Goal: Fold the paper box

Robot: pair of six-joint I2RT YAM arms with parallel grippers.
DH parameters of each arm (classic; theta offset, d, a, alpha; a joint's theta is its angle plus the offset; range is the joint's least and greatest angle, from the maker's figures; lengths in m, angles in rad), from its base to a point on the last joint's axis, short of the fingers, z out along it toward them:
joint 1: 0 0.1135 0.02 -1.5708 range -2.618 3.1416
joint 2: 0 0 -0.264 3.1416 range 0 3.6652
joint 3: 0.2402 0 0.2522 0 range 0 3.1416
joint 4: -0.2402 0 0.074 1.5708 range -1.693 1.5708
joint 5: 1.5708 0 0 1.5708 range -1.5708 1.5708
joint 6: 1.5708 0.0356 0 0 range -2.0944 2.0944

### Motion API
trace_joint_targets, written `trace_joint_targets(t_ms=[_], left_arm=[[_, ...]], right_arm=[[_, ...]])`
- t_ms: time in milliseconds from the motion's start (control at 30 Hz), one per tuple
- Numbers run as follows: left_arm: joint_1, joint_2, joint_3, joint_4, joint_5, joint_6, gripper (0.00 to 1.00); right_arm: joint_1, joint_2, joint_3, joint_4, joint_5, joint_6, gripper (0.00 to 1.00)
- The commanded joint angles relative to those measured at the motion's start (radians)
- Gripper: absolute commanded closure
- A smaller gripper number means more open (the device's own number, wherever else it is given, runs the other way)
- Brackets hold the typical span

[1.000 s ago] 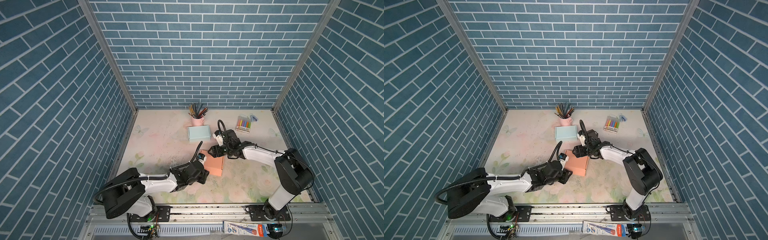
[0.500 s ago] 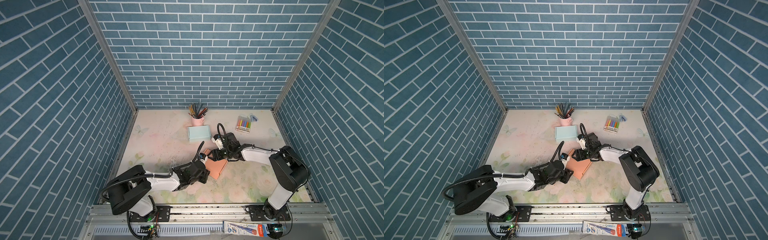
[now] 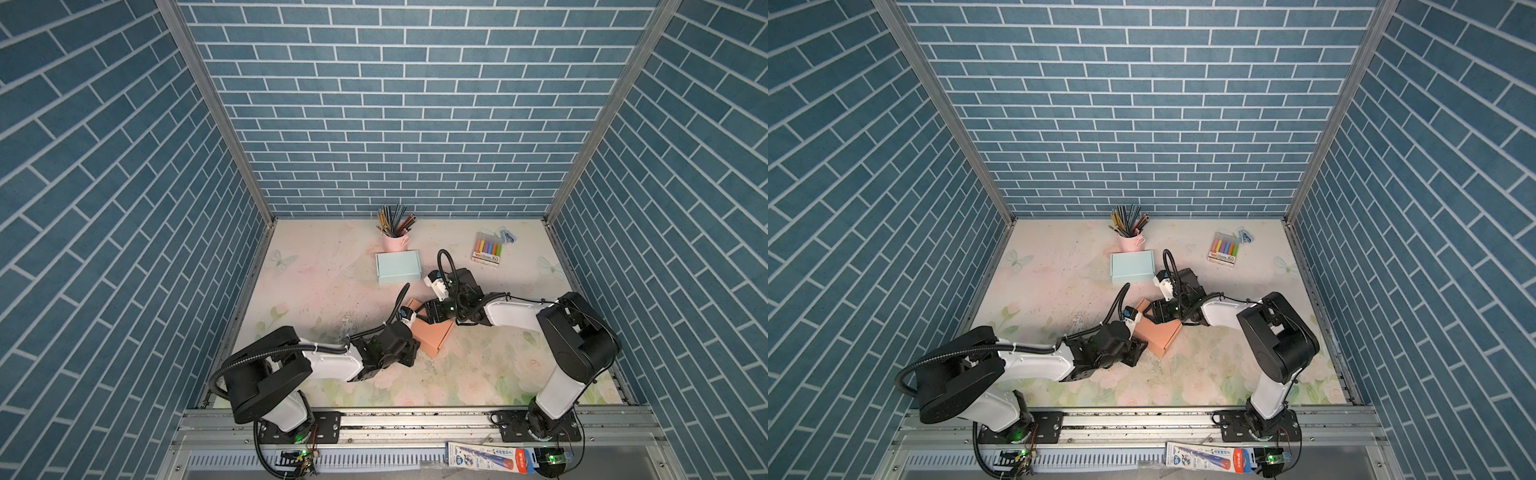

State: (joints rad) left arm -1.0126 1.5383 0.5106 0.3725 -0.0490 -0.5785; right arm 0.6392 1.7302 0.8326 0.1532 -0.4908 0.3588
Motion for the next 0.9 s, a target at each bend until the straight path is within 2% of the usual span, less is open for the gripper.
trace_joint_targets(t_ms=[0, 400, 633, 867], left_arm=[[0.005, 0.021, -0.007, 0.101, -0.043, 0.020, 0.65], [0.004, 0.058, -0.033, 0.193, -0.070, 0.052, 0.65], [0.003, 0.052, -0.050, 0.201, -0.083, 0.056, 0.65], [0.002, 0.059, -0.044, 0.206, -0.092, 0.069, 0.64]], right_arm=[[0.021, 0.019, -0.021, -0.021, -0.090, 0.036, 0.31], [0.047, 0.045, -0.015, -0.006, -0.110, 0.052, 0.31], [0.052, 0.070, -0.016, 0.028, -0.141, 0.072, 0.31], [0.059, 0.063, -0.013, 0.010, -0.121, 0.068, 0.31]])
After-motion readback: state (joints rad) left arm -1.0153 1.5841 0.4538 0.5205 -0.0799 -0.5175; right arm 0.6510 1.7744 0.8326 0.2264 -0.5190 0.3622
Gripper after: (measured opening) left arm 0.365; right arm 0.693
